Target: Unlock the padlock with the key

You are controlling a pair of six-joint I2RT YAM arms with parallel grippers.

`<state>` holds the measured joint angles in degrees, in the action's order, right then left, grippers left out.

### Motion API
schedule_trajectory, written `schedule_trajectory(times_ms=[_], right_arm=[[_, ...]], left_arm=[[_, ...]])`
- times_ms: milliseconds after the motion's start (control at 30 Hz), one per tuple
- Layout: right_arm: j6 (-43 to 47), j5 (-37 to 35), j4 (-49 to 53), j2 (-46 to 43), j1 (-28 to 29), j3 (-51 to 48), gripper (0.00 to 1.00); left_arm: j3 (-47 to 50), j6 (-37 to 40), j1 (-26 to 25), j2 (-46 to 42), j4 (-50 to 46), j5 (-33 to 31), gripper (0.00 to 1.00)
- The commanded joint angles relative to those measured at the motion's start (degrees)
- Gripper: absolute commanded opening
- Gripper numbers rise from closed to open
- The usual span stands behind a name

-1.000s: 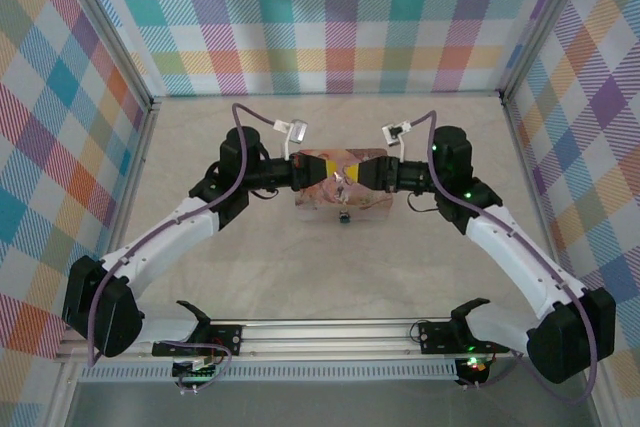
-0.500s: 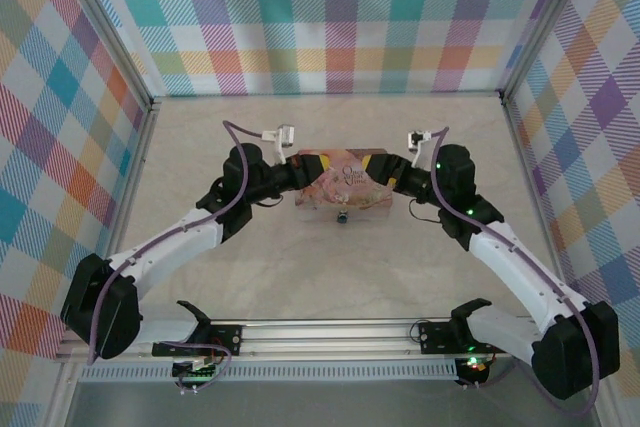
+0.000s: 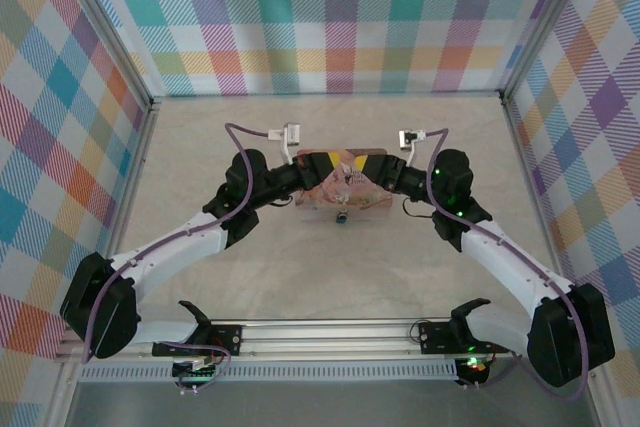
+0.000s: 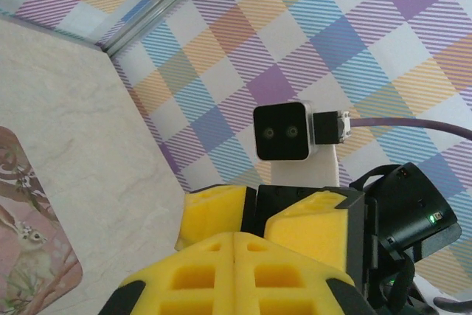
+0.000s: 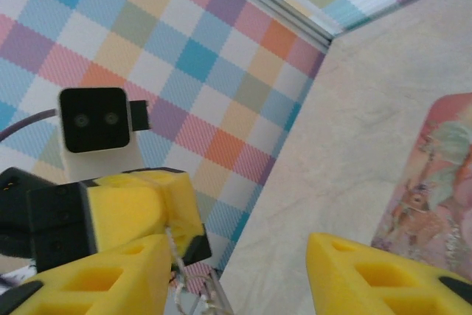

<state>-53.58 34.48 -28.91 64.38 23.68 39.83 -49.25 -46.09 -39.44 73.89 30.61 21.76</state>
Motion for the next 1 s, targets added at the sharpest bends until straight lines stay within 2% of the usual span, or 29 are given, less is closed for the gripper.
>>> schedule_trajectory(times_ms=[0, 100, 367, 467, 600, 967], right_arm=[[-0.67, 3.39, -4.29, 0.21, 0.81, 0.59, 0.49], [-0.21, 3.75, -3.79, 0.79, 1.28, 0.92, 0.48], [0.16, 4.46, -3.71, 1.37, 1.71, 1.55, 0.31], [0.16, 4.54, -3.57, 1.36, 1.72, 1.3, 0.28], [-0.03, 4.13, -3.57, 1.14, 1.72, 0.73, 0.28], [0.41, 4.27, -3.14, 1.19, 1.72, 0.63, 0.05]], left_arm=[[-0.04, -0.57, -0.9, 0.31, 3.62, -0.75, 0.0], [-0.2, -0.6, -0.99, 0.75, 4.09, -0.68, 0.0], [-0.55, -0.37, -1.27, 1.29, 4.19, -0.91, 0.0], [-0.52, -0.19, -1.27, 1.09, 4.11, -1.19, 0.0], [-0.51, -0.05, -1.32, 1.04, 4.11, -1.37, 0.0], [-0.45, 0.14, -1.3, 0.53, 4.0, -1.72, 0.0]])
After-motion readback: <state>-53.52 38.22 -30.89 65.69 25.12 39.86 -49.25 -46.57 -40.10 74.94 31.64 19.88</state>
